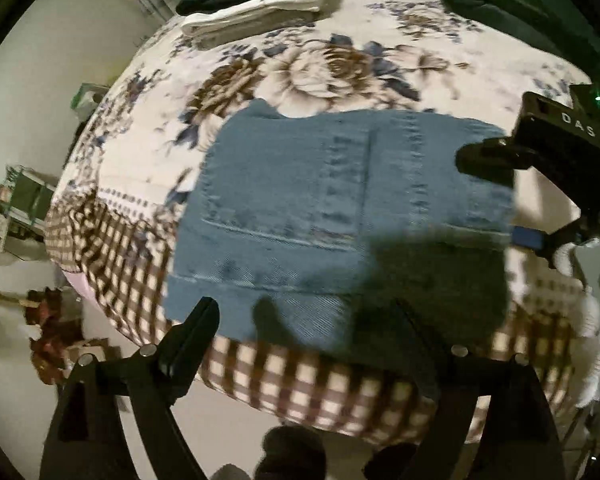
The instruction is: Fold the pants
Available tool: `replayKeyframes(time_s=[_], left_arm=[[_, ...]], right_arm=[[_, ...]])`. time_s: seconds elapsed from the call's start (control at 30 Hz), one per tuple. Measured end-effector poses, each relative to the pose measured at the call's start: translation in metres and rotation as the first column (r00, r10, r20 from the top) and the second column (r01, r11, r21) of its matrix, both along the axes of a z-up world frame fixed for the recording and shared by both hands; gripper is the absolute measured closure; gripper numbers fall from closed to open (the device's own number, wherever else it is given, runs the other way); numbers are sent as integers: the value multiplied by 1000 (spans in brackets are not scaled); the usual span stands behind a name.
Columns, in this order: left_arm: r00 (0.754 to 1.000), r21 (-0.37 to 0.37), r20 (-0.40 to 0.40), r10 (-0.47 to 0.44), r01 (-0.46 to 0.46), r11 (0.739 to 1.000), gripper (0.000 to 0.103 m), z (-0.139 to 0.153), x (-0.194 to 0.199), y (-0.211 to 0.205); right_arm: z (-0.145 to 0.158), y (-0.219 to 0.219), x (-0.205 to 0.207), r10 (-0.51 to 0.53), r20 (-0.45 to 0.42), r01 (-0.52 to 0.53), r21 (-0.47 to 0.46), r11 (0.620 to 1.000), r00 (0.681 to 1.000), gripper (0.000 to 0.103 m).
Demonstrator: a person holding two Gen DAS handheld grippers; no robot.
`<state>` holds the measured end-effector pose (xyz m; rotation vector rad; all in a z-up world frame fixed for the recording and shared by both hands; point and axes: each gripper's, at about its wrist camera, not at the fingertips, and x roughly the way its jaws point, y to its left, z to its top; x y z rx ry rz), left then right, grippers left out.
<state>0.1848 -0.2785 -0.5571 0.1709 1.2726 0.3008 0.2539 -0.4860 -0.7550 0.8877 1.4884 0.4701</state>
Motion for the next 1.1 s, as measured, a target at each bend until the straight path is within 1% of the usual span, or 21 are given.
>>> replayKeyframes(time_s=[0.03,0.07,0.1,0.13,0.2,0.27,0.33,0.4,0.43,0.47,0.5,0.53,0.57,0.63,0.67,0.77,0.9,0.97,1.0,1.03,1.1], left_arm=[[1000,14,-4,0,0,1000,17,-1,1,3],[1000,21,-5,-1,2,1000,17,-1,2,4],[1000,26,-3,-5,5,1000,17,-1,4,6],[1000,32,2,-10,10,999,17,-1,5,6],[1000,36,4,-18,18,999,17,1,5,6],[1000,27,4,-23,23,999,17,2,6,6],[1000,16,3,-30,30,999,17,3,6,5],[999,13,-1,-35,35,999,17,3,5,4],[999,5,1,-40,40,999,17,3,5,3],[999,8,0,-42,42,999,17,2,5,3],[999,10,-3,-44,44,999,17,2,5,2],[999,4,-8,-50,50,999,17,0,5,1],[999,2,-9,-54,54,999,17,0,5,0],[998,1,-8,-63,63,998,17,0,3,-3],[998,0,-9,-66,66,998,17,0,1,-3],[997,-4,-26,-73,73,997,17,-5,-6,-6],[997,-33,-54,-54,52,998,17,-9,-11,-4],[997,-41,-50,-50,48,998,17,-5,-12,-2],[998,-49,-46,-50,48,998,17,-3,-12,0],[998,-60,-41,-47,45,997,17,-1,-11,3],[998,-78,-32,-45,43,996,17,2,-10,8]], right_arm=[[0,3,0,2,1,-2,18,1000,1000,22],[4,5,-1,-10,21,10,11,1000,1000,42],[8,4,-3,-13,37,14,-12,1000,999,75],[13,4,-5,-13,55,15,-38,999,998,82],[25,1,-12,-22,85,26,-50,998,996,89],[37,-9,-19,-47,95,51,-44,998,994,90],[47,-27,-26,-101,98,106,-52,993,990,91],[51,-44,-32,-125,95,132,-77,988,988,90],[46,-49,-32,-112,86,120,-99,988,990,88],[36,-53,-32,-95,52,100,-97,990,994,84],[29,-55,-32,-86,22,87,-98,991,996,68],[18,-61,-36,-83,-23,80,-121,989,996,50],[16,-65,-39,-95,-26,92,-120,989,995,46],[15,-77,-56,-115,-18,112,-109,988,993,32],[14,-79,-62,-114,-24,111,-105,988,993,30],[3,-74,-88,-112,-85,107,-59,992,990,30],[-15,-51,-114,-89,-160,83,-46,996,983,30],[-16,-46,-122,-118,-176,118,-8,993,977,30],[-16,-42,-123,-128,-179,130,1,991,976,35],[-14,-40,-125,-134,-171,138,10,990,976,59],[-7,-38,-129,-142,-156,136,-52,989,978,72]])
